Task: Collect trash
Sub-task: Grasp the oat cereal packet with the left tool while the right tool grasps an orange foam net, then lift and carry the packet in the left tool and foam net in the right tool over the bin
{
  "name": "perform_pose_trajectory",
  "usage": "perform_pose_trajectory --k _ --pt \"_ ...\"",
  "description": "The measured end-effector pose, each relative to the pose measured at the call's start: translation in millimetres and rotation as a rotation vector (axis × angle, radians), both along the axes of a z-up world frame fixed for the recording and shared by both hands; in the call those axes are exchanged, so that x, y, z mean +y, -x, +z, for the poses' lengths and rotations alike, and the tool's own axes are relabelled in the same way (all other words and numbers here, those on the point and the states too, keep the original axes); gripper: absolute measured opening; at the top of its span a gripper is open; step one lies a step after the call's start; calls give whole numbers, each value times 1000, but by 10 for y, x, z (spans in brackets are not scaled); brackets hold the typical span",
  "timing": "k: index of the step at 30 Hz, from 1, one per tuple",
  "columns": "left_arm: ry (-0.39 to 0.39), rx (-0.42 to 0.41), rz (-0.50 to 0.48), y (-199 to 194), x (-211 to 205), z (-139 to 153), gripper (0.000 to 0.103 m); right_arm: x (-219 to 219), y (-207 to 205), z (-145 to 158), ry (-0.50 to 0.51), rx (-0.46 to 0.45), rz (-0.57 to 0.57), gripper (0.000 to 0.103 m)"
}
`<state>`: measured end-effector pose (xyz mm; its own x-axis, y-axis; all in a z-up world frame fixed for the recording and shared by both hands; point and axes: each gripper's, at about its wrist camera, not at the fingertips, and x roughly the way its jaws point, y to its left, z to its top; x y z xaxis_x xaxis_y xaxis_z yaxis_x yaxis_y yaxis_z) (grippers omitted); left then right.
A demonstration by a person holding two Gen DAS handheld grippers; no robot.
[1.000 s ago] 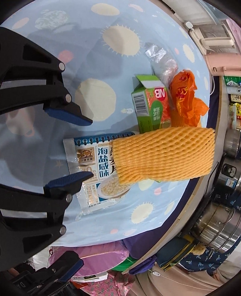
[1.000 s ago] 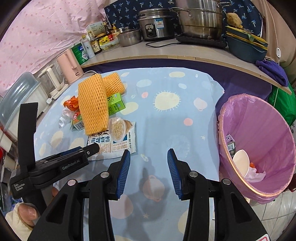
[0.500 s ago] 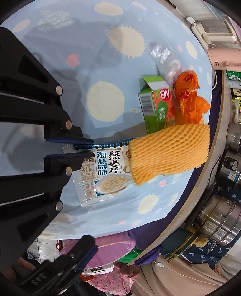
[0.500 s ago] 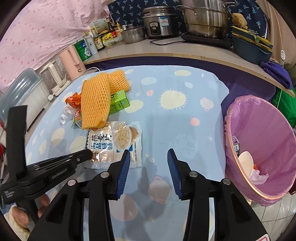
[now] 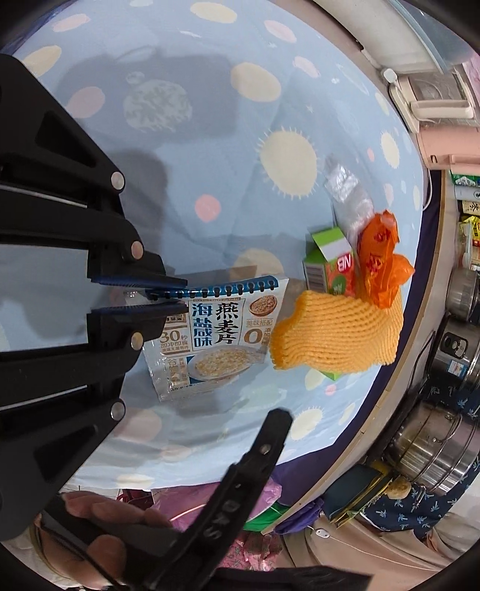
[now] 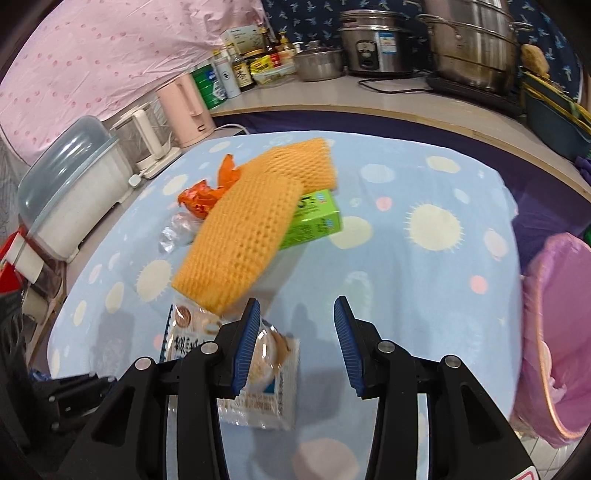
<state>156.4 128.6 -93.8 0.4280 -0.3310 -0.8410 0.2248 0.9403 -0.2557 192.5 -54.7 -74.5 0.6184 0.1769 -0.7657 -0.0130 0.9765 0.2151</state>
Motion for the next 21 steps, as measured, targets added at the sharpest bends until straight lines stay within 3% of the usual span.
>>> perform_pose_trajectory --k 7,11,16,17,18,21 --pt "8 29 35 51 219 -86 7 268 -343 -38 -44 7 51 41" --pt "4 31 47 59 273 -100 7 368 -505 -167 -27 33 61 48" --pt "7 39 57 29 303 -132 7 385 -619 -344 -52 73 55 48" --pt "6 39 60 22 307 -135 7 393 -635 -374 -61 81 58 46" --pt "5 39 61 13 309 -138 7 402 -647 -397 -65 88 60 31" --pt "10 38 68 -12 324 -123 7 415 -631 -406 -69 87 66 16"
